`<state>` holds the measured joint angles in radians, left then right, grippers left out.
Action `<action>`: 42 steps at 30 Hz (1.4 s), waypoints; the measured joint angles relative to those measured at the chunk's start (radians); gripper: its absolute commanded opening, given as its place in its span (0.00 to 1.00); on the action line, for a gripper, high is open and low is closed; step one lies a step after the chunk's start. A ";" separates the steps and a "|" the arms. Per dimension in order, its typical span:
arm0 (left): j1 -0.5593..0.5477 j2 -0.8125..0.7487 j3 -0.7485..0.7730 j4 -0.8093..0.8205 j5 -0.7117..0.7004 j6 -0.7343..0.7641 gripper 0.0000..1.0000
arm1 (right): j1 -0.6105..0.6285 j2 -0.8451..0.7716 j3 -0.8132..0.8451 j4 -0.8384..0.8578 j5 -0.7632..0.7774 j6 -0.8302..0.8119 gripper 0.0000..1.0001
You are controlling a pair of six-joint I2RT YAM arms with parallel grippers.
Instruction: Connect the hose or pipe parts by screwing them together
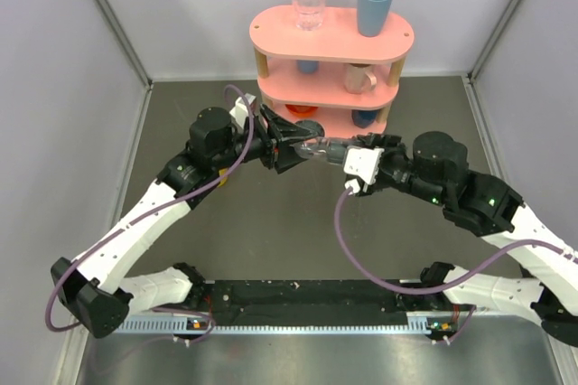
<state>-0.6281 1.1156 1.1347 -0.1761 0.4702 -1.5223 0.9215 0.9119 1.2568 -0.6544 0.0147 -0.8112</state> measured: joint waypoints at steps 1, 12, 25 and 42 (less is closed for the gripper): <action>0.001 0.006 0.000 0.003 0.006 -0.003 0.43 | 0.000 0.000 0.000 -0.002 0.003 -0.003 0.00; 0.013 0.018 -0.164 0.343 0.069 0.083 0.00 | -0.068 0.052 0.071 -0.121 -0.096 0.099 0.00; 0.017 -0.040 -0.287 0.734 0.215 0.495 0.00 | -0.253 0.145 0.101 -0.191 -0.610 0.388 0.09; 0.006 -0.084 -0.289 0.612 0.102 0.549 0.00 | -0.298 0.088 0.092 -0.204 -0.686 0.546 0.91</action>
<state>-0.6216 1.0313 0.8455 0.4362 0.5720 -0.9730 0.6239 0.9997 1.3491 -0.8581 -0.6708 -0.2657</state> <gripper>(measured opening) 0.585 0.884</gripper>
